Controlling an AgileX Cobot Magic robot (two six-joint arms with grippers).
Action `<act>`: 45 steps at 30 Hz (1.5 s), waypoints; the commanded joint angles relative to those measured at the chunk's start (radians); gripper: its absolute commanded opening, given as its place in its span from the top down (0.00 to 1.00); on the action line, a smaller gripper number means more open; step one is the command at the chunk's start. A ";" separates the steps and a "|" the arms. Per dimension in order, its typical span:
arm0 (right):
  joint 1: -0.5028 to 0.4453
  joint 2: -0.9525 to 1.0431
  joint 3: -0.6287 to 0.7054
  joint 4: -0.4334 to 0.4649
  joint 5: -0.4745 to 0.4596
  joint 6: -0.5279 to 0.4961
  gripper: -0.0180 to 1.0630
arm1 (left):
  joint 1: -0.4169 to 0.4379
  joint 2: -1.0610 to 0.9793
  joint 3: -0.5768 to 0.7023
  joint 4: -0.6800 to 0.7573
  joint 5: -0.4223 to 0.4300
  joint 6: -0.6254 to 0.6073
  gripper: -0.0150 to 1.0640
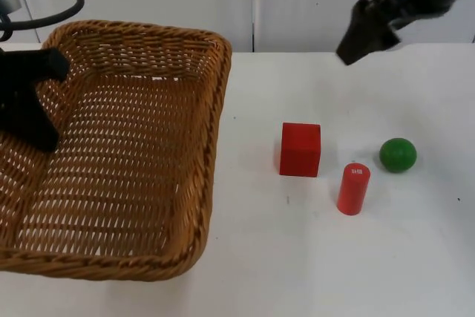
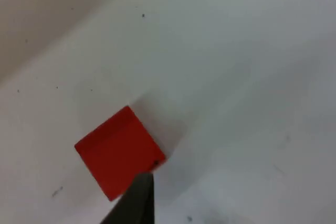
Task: Pick up the basket with the left hand and place the object to the left of the red cylinder into the basket with the right hand.
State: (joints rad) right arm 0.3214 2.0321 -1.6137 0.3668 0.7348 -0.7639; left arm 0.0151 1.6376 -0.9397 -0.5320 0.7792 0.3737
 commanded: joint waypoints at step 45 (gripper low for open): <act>0.164 0.335 -0.116 -0.005 -0.034 -0.275 0.16 | -0.002 -0.014 -0.003 -0.032 0.009 -0.016 0.99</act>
State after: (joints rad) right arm 0.4791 2.3672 -1.7216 0.3654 0.7026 -1.0290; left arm 0.0151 1.6376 -0.9397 -0.5320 0.7869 0.3647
